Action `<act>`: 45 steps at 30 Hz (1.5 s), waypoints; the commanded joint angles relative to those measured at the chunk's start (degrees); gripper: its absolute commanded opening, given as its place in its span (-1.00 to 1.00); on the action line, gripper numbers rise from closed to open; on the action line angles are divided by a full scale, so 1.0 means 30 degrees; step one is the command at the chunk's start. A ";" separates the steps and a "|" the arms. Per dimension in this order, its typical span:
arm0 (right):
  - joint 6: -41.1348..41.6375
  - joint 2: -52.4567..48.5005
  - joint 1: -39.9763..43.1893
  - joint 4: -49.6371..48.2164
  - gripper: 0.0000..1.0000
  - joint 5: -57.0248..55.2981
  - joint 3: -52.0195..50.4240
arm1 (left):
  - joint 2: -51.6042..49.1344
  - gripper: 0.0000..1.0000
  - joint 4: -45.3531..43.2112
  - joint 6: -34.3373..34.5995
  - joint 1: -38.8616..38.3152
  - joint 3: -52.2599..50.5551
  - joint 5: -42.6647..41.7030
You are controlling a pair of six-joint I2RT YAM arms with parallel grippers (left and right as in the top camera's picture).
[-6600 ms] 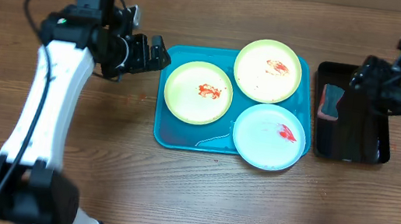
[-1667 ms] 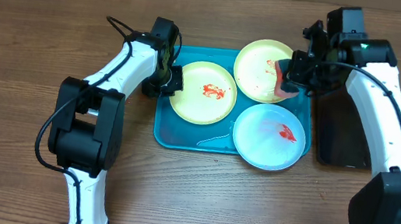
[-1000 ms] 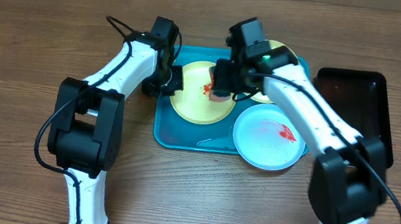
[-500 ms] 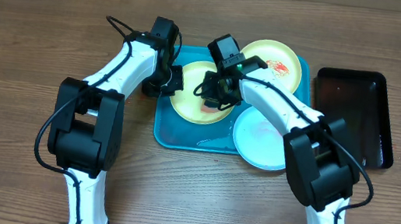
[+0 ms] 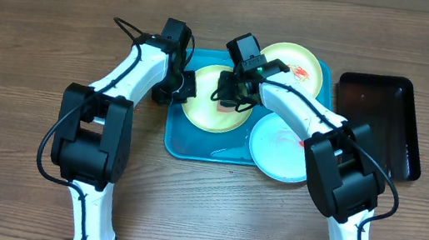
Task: Clean dirty plates on tray and stack at the side
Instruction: 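Carry the sponge with the right gripper onto the left yellow plate, then scrub the left yellow plate with the sponge while left gripper holds it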
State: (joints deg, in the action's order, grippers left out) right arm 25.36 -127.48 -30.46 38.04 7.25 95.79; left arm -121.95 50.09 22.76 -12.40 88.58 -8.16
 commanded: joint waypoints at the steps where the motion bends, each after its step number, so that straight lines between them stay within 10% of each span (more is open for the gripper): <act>1: -0.0612 -0.0306 -0.0080 0.0153 -0.93 0.2033 0.0313 | 0.0510 -0.91 0.0153 0.0189 -0.0087 -0.0226 0.0219; 11: 0.0634 -0.0306 -0.0270 0.4393 -0.93 0.1362 0.0313 | 0.0510 -0.92 0.0146 0.0189 -0.0087 -0.0226 0.0226; 27: 0.1166 -0.0306 0.0386 -0.0321 -0.93 -0.1370 0.0313 | 0.0561 -0.92 0.0291 0.0117 -0.0044 -0.0226 0.0372; 45: 0.1370 -0.0517 -0.1268 0.3592 -0.93 0.0452 0.0321 | 0.2623 -0.91 0.0583 -0.0874 0.0576 -0.0226 0.0386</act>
State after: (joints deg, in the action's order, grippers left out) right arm 27.86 -127.87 -34.57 46.37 10.02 98.04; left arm -116.99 52.73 20.51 -10.52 87.68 -7.05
